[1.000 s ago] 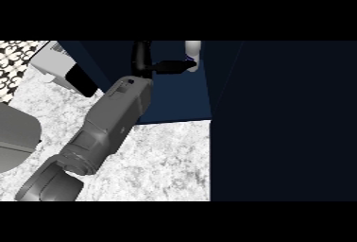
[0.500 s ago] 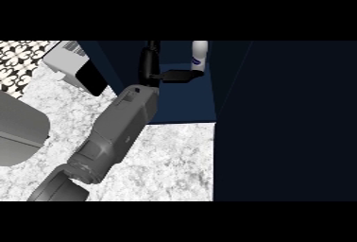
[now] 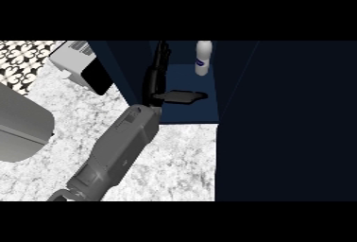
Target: Pick up the bottled water, place it into the cabinet and close the cabinet
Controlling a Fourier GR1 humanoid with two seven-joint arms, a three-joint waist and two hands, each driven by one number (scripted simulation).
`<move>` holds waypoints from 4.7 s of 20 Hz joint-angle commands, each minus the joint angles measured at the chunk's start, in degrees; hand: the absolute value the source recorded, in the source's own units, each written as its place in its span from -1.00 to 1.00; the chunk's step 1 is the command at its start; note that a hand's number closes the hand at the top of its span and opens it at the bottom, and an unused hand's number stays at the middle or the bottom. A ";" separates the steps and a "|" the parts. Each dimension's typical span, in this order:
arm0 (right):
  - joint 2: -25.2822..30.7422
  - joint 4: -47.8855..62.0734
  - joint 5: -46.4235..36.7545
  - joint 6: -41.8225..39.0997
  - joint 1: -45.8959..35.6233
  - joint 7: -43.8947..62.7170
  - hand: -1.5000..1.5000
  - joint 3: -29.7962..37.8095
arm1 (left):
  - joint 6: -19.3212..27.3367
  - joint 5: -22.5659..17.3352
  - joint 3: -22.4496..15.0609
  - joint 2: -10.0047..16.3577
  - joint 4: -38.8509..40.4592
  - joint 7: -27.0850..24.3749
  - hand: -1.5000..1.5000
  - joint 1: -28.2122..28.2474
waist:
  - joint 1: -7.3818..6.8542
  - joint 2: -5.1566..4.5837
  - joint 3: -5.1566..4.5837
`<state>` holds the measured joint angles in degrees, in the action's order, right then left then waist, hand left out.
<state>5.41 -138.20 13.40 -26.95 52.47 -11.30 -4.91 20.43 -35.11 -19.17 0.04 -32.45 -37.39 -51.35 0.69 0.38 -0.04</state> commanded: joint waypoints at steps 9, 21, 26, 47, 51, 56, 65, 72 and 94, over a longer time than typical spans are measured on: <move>-0.95 -7.62 -3.02 0.92 4.21 0.57 -1.00 -3.08 | -1.44 -0.98 -12.36 -0.01 -28.00 1.00 -1.00 20.53 | -0.33 0.19 0.01; 10.72 -8.34 -7.50 -8.81 3.99 0.05 1.00 -1.69 | -3.07 -0.43 -16.68 12.21 -52.23 8.85 1.00 39.02 | -1.37 0.36 -0.04; 13.43 -14.28 -8.28 -11.96 5.98 0.05 1.00 -5.32 | -2.68 -1.11 -14.89 17.50 -61.84 8.73 -1.00 46.07 | -1.34 0.41 -0.09; 18.45 -16.64 -23.20 -16.56 -3.95 7.64 1.00 -32.59 | -13.62 -12.70 -0.87 31.65 -74.56 6.40 -1.00 65.98 | -2.45 0.70 -0.79; 15.48 -13.37 -19.46 -12.01 -1.49 8.14 1.00 -37.97 | -17.30 -15.17 2.19 34.94 -76.41 5.84 -1.00 70.13 | -3.71 0.48 -0.84; 13.04 -8.80 -16.34 -9.04 -3.50 7.21 1.00 -41.54 | -21.28 -15.79 3.11 36.74 -77.08 4.73 -1.00 72.66 | -6.68 -0.29 -0.78; 13.56 -7.50 -14.82 -5.68 -11.09 12.18 1.00 -40.40 | -26.34 -17.76 5.71 39.77 -76.83 5.17 -1.00 72.61 | -10.28 -1.58 -0.97; 14.36 -5.81 -14.21 -5.20 -18.10 14.09 1.00 -37.98 | -29.06 -18.59 7.33 42.49 -76.85 6.25 -1.00 72.08 | -13.62 -2.30 -1.26; 15.55 -2.51 -11.97 -5.49 -39.34 22.87 1.00 -34.63 | -31.90 -21.23 9.57 44.44 -74.97 7.76 -1.00 70.60 | -14.57 -2.31 -1.78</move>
<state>23.72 -141.74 1.60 -33.09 16.32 6.62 -32.78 -11.26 -55.83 -10.03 44.48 -107.94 -29.70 19.56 -14.36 -1.60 -1.95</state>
